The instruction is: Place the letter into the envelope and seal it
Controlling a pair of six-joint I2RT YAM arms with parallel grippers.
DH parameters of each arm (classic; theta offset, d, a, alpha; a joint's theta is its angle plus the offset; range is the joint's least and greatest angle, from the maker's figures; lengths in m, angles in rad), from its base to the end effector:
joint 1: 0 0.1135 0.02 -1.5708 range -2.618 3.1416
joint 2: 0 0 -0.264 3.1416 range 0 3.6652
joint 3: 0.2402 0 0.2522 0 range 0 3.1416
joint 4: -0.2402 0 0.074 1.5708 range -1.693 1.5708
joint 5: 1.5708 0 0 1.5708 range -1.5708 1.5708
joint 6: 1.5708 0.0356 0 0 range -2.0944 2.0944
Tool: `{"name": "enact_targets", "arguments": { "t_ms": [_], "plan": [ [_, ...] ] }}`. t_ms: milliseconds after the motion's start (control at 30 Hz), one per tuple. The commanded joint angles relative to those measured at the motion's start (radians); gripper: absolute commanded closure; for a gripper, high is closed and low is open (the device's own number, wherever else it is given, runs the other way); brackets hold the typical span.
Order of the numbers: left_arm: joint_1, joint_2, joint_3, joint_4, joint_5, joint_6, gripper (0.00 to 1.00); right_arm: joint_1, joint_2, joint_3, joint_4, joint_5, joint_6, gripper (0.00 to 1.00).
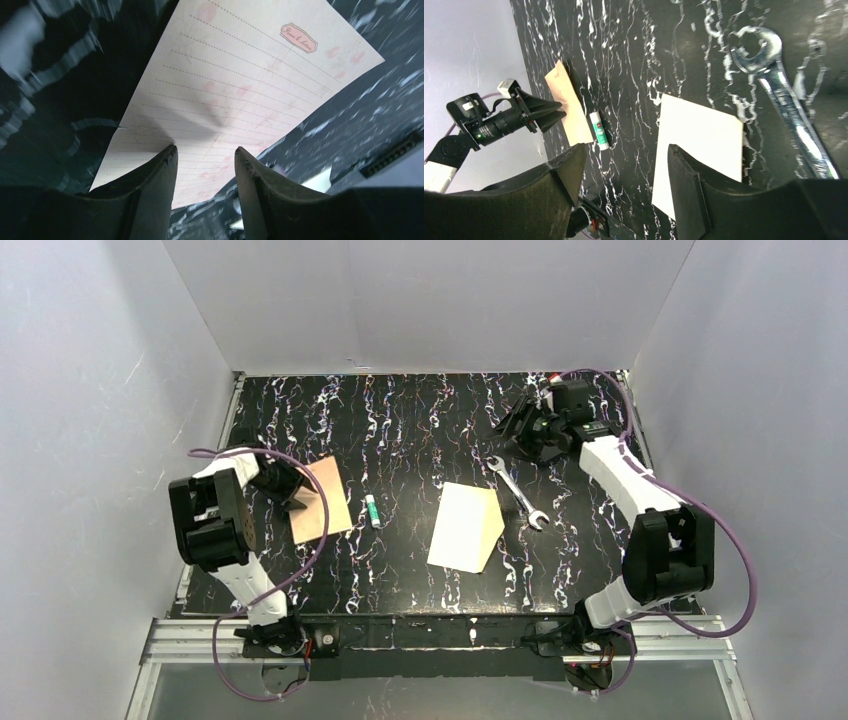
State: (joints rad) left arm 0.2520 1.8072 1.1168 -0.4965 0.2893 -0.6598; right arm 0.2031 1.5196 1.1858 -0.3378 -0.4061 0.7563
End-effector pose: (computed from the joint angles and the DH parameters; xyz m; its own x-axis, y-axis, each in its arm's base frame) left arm 0.3409 0.0773 0.1602 -0.6264 -0.7679 -0.1338 -0.6574 0.6127 -0.4386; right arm 0.3313 0.0826 0.2872 -0.7783 0.4834 -0.4007 0.0631 0.6952 0.7160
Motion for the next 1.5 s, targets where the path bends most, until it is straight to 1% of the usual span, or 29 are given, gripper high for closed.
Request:
{"name": "enact_targets", "arguments": {
  "t_ms": [0, 167, 233, 300, 433, 500, 600, 700, 800, 900, 967, 1100, 1300, 1367, 1467],
  "plan": [
    [-0.065, -0.085, -0.139, -0.082, 0.064, -0.024, 0.55, 0.11, 0.006, -0.011, 0.073, 0.034, 0.008, 0.32],
    [-0.176, -0.178, -0.196, -0.121, 0.045, 0.037, 0.55, 0.312, 0.055, -0.034, 0.188, 0.11, 0.036, 0.32],
    [-0.21, -0.202, -0.224, -0.131, 0.046, 0.041, 0.55, 0.408, 0.12, -0.014, 0.226, 0.137, 0.028, 0.33],
    [-0.222, -0.221, -0.258, -0.139, 0.04, 0.031, 0.56, 0.472, 0.196, 0.036, 0.26, 0.153, 0.011, 0.34],
    [-0.226, -0.26, -0.309, -0.139, 0.036, 0.027, 0.56, 0.56, 0.379, 0.163, 0.295, 0.158, -0.045, 0.36],
    [-0.227, -0.275, -0.318, -0.15, 0.023, 0.028, 0.56, 0.587, 0.468, 0.239, 0.289, 0.144, -0.078, 0.42],
    [-0.227, -0.292, -0.326, -0.169, 0.01, 0.025, 0.57, 0.61, 0.539, 0.293, 0.28, 0.148, -0.096, 0.46],
    [-0.23, -0.311, -0.339, -0.185, 0.008, 0.021, 0.57, 0.628, 0.531, 0.257, 0.301, 0.149, -0.095, 0.46],
    [-0.237, -0.343, -0.364, -0.19, 0.012, 0.012, 0.57, 0.652, 0.495, 0.176, 0.328, 0.159, -0.084, 0.42],
    [-0.294, -0.377, -0.403, -0.198, 0.036, -0.01, 0.57, 0.677, 0.47, 0.117, 0.376, 0.168, -0.062, 0.39],
    [-0.317, -0.403, -0.431, -0.197, 0.052, -0.035, 0.57, 0.697, 0.454, 0.096, 0.379, 0.182, -0.059, 0.39],
    [-0.379, -0.432, -0.454, -0.209, 0.04, -0.057, 0.57, 0.728, 0.415, 0.054, 0.37, 0.203, -0.044, 0.39],
    [-0.404, -0.461, -0.442, -0.248, -0.02, -0.049, 0.58, 0.775, 0.355, -0.052, 0.378, 0.196, -0.032, 0.39],
    [-0.404, -0.488, -0.416, -0.269, -0.042, -0.036, 0.57, 0.789, 0.347, -0.08, 0.375, 0.194, -0.029, 0.4],
    [-0.404, -0.532, -0.343, -0.317, -0.054, -0.015, 0.53, 0.804, 0.327, -0.112, 0.371, 0.213, -0.017, 0.41]
  ]
}}
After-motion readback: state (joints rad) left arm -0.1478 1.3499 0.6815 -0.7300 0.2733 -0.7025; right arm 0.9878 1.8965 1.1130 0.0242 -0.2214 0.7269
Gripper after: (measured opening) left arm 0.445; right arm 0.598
